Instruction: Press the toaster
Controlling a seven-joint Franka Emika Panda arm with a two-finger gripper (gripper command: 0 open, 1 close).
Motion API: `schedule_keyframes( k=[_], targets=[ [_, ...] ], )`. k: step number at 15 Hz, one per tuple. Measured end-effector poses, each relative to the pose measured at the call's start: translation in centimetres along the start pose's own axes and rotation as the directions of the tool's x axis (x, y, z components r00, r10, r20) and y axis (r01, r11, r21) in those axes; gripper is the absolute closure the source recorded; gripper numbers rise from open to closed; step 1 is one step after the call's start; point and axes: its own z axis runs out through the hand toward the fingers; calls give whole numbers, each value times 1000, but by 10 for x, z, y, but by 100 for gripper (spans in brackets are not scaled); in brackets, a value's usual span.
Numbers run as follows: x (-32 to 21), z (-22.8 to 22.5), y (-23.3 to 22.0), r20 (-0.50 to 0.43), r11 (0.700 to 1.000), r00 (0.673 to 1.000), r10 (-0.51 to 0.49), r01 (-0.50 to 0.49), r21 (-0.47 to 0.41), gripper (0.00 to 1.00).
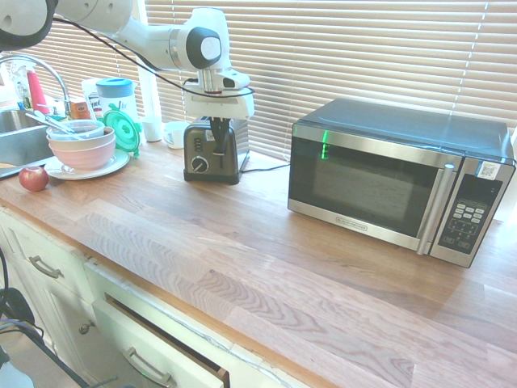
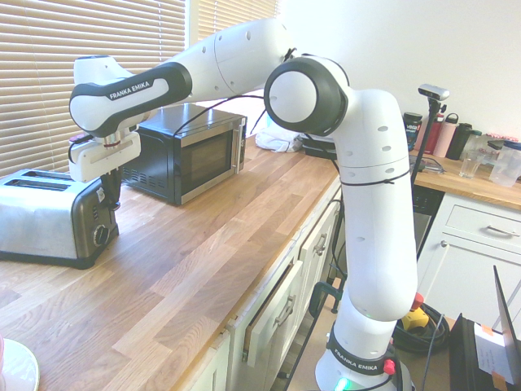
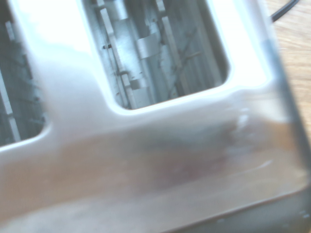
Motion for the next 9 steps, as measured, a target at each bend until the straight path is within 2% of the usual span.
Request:
schedule_keyframes(
  k=[9],
  targets=[
    [8, 29, 4, 33, 1000, 999, 21, -20, -12, 100]
  ],
)
